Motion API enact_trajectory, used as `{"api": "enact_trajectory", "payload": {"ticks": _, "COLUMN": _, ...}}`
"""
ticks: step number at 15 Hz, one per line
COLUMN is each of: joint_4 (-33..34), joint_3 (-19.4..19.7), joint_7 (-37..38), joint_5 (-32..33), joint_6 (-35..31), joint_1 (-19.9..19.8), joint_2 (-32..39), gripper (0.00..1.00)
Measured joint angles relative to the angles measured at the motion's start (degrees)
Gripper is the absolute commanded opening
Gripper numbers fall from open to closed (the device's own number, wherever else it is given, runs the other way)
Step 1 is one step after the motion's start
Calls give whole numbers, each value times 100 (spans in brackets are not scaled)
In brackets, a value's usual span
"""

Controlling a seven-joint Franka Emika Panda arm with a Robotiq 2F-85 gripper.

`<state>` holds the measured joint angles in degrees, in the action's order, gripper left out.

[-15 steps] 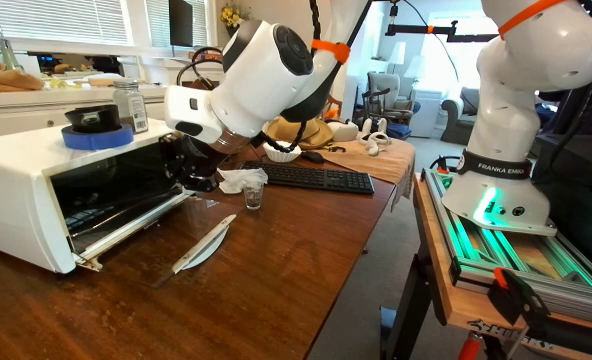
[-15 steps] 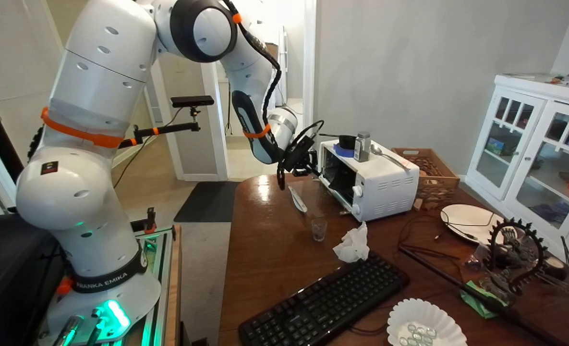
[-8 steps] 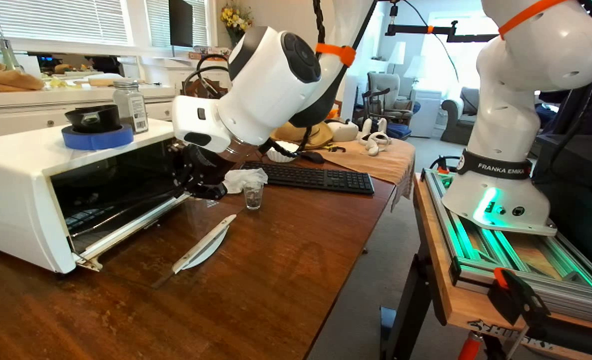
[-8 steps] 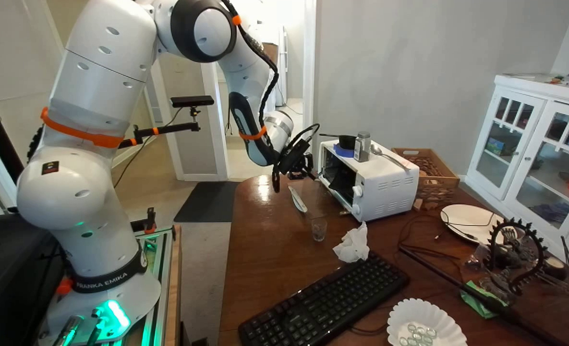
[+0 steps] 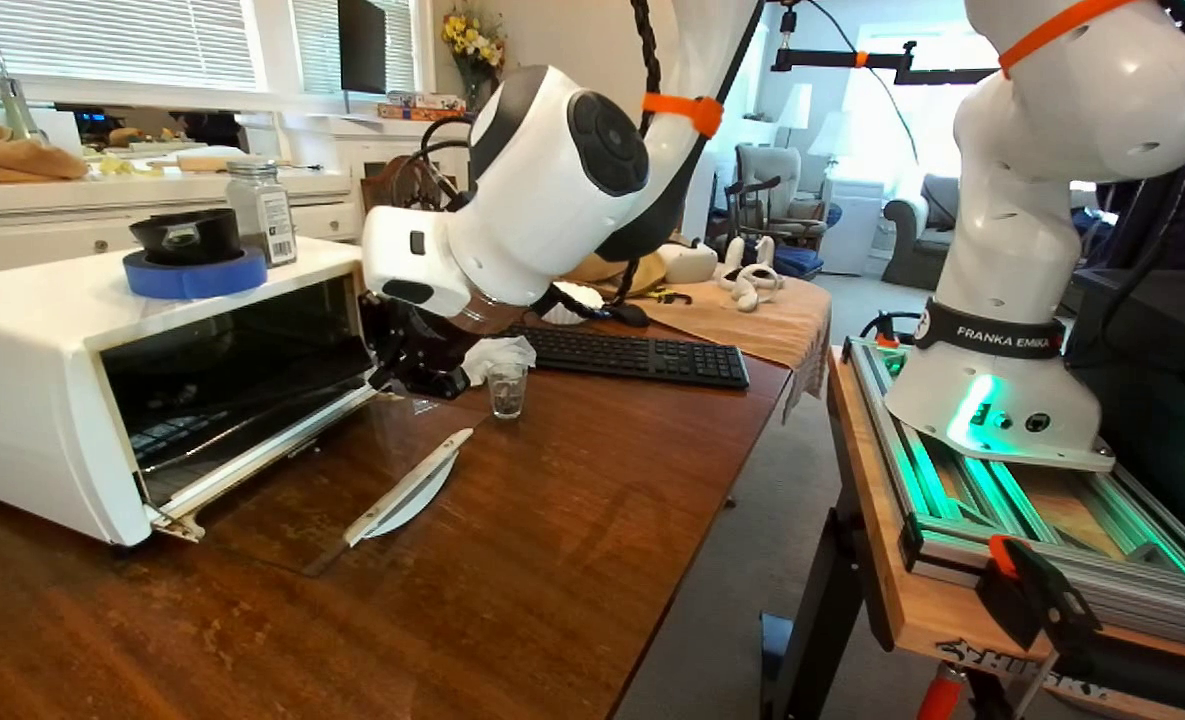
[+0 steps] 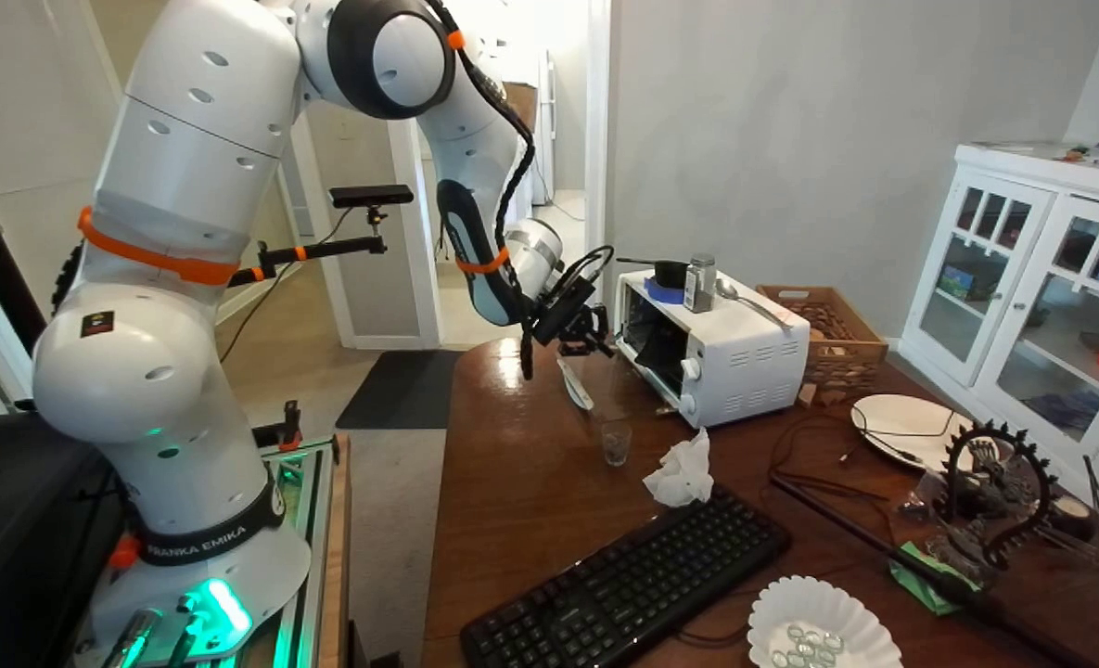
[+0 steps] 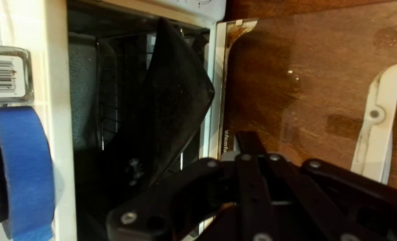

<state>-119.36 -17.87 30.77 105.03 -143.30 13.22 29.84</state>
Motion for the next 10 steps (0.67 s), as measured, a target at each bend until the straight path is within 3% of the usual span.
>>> {"api": "enact_trajectory", "payload": {"ticks": 10, "joint_4": 28, "joint_3": 222, "joint_7": 8, "joint_5": -221, "joint_6": 40, "joint_1": -134, "joint_2": -19, "gripper": 0}}
